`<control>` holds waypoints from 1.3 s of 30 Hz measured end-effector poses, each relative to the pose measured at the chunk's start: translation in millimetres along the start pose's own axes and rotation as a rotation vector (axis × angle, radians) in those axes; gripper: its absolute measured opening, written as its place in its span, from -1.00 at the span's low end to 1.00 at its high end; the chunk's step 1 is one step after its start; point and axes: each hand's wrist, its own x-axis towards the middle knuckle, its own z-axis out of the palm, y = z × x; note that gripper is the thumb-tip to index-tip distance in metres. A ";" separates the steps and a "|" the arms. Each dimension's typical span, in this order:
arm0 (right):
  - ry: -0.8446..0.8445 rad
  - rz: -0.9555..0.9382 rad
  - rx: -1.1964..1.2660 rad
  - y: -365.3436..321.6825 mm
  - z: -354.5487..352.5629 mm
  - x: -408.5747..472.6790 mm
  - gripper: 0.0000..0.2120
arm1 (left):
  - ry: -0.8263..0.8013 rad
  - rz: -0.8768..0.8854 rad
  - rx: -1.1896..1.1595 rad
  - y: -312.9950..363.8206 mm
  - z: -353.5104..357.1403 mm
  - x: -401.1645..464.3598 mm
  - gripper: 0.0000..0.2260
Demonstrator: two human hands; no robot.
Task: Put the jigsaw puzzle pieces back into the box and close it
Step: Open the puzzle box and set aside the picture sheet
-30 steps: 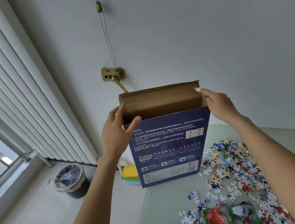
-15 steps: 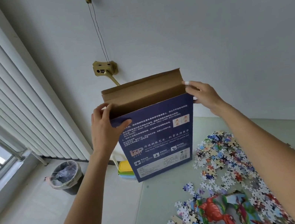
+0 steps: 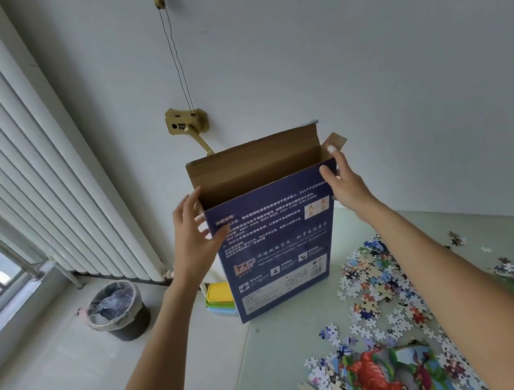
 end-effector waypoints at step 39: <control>0.061 -0.144 -0.545 74.3 -30.0 -183.6 -0.81 | -0.327 0.469 0.306 41.7 77.4 -108.7 -0.79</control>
